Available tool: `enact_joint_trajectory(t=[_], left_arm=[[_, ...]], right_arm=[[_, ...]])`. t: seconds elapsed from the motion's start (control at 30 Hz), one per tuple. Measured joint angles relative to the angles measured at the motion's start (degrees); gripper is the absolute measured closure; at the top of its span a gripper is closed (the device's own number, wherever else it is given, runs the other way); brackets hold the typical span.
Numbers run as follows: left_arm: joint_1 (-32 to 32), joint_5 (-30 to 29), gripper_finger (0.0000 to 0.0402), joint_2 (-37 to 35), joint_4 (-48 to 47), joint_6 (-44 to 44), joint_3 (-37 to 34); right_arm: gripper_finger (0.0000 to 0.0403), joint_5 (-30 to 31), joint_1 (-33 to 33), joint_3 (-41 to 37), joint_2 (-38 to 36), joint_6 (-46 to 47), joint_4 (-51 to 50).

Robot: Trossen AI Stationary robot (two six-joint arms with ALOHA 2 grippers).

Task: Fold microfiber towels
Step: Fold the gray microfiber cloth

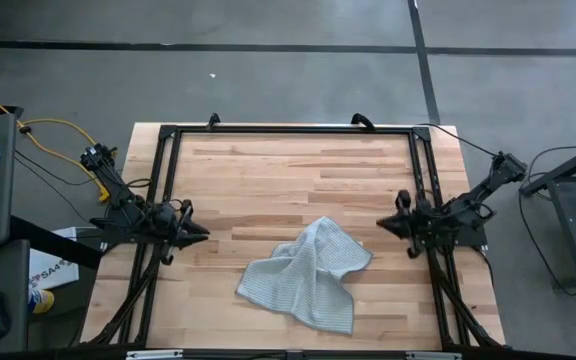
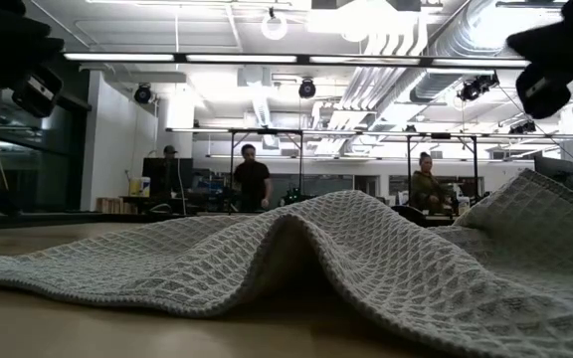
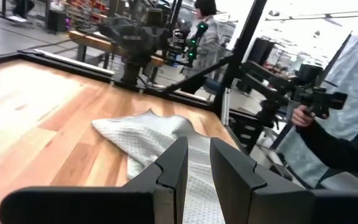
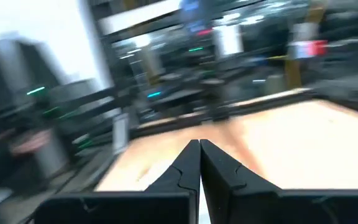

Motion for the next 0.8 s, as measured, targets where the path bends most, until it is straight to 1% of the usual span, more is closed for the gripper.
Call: enact_joint_trajectory(t=[0.03,0.07,0.23,0.37,0.47,0.53,0.67,0.8], left_arm=[[0.0,0.0,0.0332,0.0,0.0,0.0,0.0],[0.0,0.1,0.0332,0.0,0.0,-0.2,0.0],[0.0,0.0,0.0332,2.2,1.1,-1.6,0.0],[0.0,0.0,0.0332,7.8,7.0,-1.2,0.0],[0.0,-0.1,0.0332,13.7,13.1,0.5,0.1],[0.0,-0.1,0.0332,18.2,14.7,1.0,1.3],[0.0,-0.2,0.0332,28.9,16.9,1.1,6.0],[0.0,-0.2,0.0332,41.7,16.7,0.1,12.2]], right_arm=[[0.0401,1.6,-0.6,0.0,0.0,0.7,0.0],[0.0401,1.7,-1.3,0.0,0.0,1.4,0.0],[0.0401,-3.7,-5.0,0.0,3.6,6.1,0.7],[0.0401,-6.5,-8.0,0.1,9.0,8.0,5.1],[0.0401,-9.0,-10.1,1.1,14.4,7.7,7.6],[0.0401,-10.9,-11.4,3.1,18.4,7.4,9.0],[0.0401,-13.9,-13.8,7.5,27.0,7.4,9.2],[0.0401,-16.4,-15.4,11.5,36.6,7.5,9.2]])
